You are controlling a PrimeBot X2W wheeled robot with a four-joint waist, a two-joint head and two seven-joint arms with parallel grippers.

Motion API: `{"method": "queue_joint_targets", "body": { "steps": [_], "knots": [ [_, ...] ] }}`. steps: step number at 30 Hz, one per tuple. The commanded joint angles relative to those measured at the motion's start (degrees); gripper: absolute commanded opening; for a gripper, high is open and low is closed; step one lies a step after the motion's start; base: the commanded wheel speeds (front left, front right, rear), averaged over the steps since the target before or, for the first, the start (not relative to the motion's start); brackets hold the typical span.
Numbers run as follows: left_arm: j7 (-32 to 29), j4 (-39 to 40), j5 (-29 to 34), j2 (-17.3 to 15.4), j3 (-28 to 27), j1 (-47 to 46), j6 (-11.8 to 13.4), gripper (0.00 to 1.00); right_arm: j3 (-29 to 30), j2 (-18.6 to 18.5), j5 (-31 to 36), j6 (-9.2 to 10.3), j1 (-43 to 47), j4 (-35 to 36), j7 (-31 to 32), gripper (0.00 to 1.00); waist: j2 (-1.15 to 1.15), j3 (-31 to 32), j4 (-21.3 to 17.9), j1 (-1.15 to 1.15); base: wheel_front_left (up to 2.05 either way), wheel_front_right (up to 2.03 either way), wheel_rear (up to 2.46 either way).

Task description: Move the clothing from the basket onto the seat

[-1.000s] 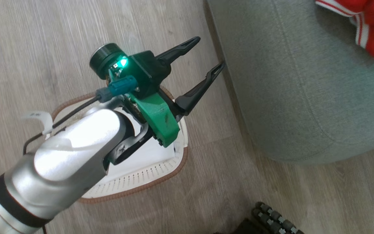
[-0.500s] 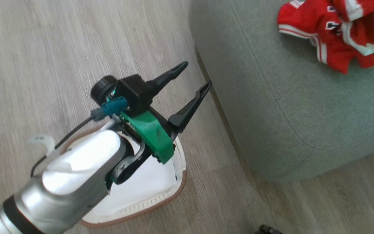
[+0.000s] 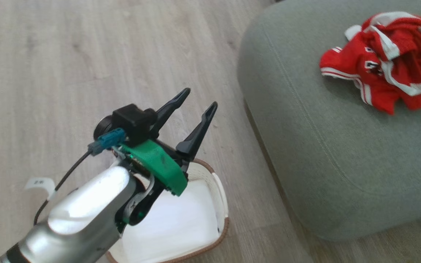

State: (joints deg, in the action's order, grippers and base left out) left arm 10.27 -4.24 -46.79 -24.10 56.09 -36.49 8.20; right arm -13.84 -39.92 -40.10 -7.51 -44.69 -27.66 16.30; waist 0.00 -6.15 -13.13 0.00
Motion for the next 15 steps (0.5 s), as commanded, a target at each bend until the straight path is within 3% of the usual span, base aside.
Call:
{"method": "queue_joint_targets", "body": {
  "steps": [1,6,15],
  "knots": [
    [0.92,1.0,-0.52,-1.87,-3.42,-1.18,0.59,1.0,1.16,-1.36,-0.61,0.02,1.85,2.73,-1.23,1.0,0.0,2.09,2.39,0.0,0.0,0.0,0.0],
    [2.27,0.59,-1.95,-3.33,-5.56,1.44,1.87,1.0,5.85,-0.2,0.51,0.02,9.07,8.6,-5.1,1.0,0.0,3.88,5.25,0.0,0.0,0.0,0.0],
    [4.11,1.22,-3.44,-5.66,-10.63,7.03,5.25,1.0,13.26,5.4,6.12,0.02,21.71,19.16,-8.46,1.0,0.0,5.86,8.71,0.0,0.0,0.0,0.0]
  ]
}}
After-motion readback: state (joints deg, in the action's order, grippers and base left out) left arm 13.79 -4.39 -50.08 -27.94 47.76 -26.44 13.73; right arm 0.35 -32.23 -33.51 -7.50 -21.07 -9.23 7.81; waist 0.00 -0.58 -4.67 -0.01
